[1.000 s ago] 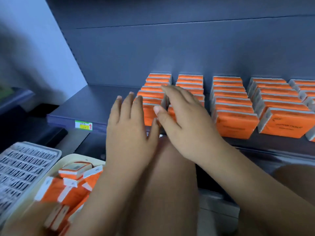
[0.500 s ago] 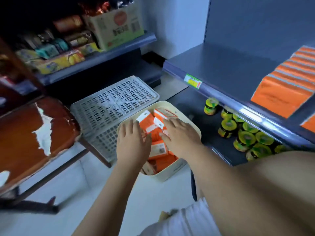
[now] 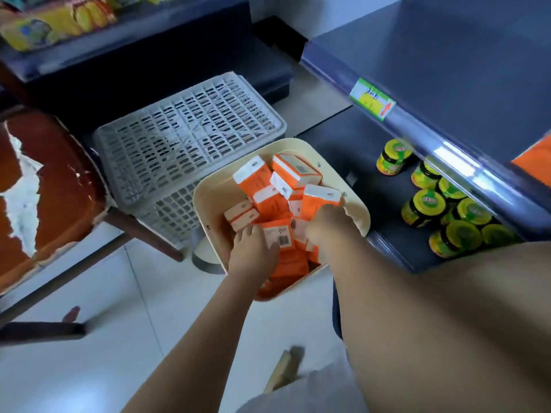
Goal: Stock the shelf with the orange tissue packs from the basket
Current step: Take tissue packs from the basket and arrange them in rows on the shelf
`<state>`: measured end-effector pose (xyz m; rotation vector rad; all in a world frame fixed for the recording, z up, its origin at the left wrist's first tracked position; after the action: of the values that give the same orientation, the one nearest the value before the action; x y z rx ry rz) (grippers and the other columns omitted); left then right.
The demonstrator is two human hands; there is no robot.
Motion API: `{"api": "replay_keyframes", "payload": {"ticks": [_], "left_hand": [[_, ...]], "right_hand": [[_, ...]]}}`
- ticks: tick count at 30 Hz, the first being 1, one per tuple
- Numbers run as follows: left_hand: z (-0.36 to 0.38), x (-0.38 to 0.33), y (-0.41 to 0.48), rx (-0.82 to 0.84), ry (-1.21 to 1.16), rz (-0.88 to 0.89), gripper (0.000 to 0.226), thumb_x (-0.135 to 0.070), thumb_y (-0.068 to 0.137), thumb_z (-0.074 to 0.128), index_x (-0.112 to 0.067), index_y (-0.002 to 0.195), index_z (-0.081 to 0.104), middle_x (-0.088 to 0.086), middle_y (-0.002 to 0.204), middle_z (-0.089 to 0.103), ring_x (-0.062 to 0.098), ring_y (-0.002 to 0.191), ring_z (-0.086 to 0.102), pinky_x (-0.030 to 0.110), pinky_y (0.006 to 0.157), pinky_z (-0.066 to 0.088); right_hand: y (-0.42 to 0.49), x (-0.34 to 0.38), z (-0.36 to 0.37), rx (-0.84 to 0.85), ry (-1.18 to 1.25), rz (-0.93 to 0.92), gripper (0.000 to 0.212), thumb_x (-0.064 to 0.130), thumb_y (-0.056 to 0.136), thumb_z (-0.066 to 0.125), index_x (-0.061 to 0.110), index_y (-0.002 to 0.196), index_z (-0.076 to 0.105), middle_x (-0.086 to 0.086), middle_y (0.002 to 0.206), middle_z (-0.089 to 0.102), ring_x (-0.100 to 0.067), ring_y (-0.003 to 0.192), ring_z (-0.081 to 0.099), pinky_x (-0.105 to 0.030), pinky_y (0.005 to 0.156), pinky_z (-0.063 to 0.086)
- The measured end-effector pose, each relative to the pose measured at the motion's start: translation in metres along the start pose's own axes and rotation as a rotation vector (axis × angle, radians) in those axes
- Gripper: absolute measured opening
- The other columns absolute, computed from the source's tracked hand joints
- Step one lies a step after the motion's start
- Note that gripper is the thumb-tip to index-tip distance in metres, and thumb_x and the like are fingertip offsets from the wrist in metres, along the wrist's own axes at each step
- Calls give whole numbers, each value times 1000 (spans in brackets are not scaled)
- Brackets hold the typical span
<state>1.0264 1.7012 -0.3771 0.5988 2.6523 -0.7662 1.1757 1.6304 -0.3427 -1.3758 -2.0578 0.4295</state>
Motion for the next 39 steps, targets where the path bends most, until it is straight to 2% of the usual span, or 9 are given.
{"api": "replay_keyframes", "payload": {"ticks": [3, 7, 15, 19, 23, 27, 30, 36, 39], "left_hand": [[28, 15, 38, 71, -193, -143, 58, -52, 82, 41, -22, 131, 53, 8, 132, 62, 35, 120, 61, 51, 105, 50], [36, 12, 63, 66, -434, -275, 41, -21, 92, 59, -10, 132, 60, 14, 130, 66, 36, 125, 61, 41, 105, 50], [42, 8, 81, 50, -605, -441, 22, -4, 87, 77, -14, 106, 72, 11, 110, 73, 30, 100, 71, 39, 80, 61], [29, 4, 70, -106, -436, -282, 35, -26, 89, 77, -22, 119, 59, -4, 98, 63, 19, 86, 61, 31, 72, 49], [13, 3, 44, -171, -755, -151, 18, -33, 95, 66, -25, 109, 58, 5, 95, 70, 16, 72, 66, 30, 58, 54], [-11, 7, 24, -296, -971, -115, 13, -37, 81, 63, -24, 83, 65, 12, 93, 74, 37, 90, 71, 52, 81, 60], [-28, 4, 7, -364, -807, -136, 17, -35, 91, 61, -19, 87, 63, 8, 85, 71, 30, 83, 69, 48, 74, 59], [10, 13, 15, -34, -584, -319, 36, -28, 106, 48, -8, 134, 61, 10, 112, 69, 30, 103, 66, 44, 98, 53], [37, 18, 31, 128, -512, -321, 42, -23, 98, 59, -1, 133, 64, 15, 108, 69, 34, 98, 69, 46, 84, 60]], "right_hand": [[21, 4, 3, -143, 265, 100, 62, 32, 83, 59, 11, 140, 50, -14, 139, 53, -40, 122, 58, -48, 101, 52], [37, -5, 10, -424, 28, -5, 60, 12, 88, 65, 9, 142, 40, -18, 149, 38, -39, 130, 50, -44, 94, 50], [51, -17, 12, -330, -101, -112, 61, 14, 88, 69, 18, 144, 47, -14, 150, 38, -33, 134, 48, -38, 103, 46], [53, -15, 12, -250, 329, -11, 40, 26, 79, 70, 24, 118, 63, -6, 122, 64, -33, 114, 63, -38, 95, 53], [48, -8, -6, -115, 946, 209, 32, 24, 83, 77, 20, 111, 62, -2, 96, 69, -24, 79, 66, -31, 78, 52], [39, -6, -28, -97, 1041, 169, 50, 40, 72, 84, 11, 111, 73, -13, 109, 76, -34, 99, 73, -48, 93, 59], [25, -6, -48, -83, 1074, 157, 44, 41, 80, 83, 9, 108, 73, -11, 107, 75, -34, 100, 73, -48, 95, 59], [1, -17, -55, -99, 908, 120, 43, 32, 91, 73, 5, 124, 67, -10, 112, 70, -34, 107, 69, -34, 83, 52], [0, -30, -29, -132, 910, 83, 41, 33, 90, 74, 13, 126, 68, -8, 118, 72, -28, 98, 68, -32, 81, 52]]}}
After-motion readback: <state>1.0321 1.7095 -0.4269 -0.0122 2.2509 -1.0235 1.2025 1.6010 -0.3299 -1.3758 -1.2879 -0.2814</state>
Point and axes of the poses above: each hand's wrist, its own y-axis towards the middle knuckle, its own z-axis out of the palm, x = y × z, the point moved 1 cm from there along y, towards the middle knuckle
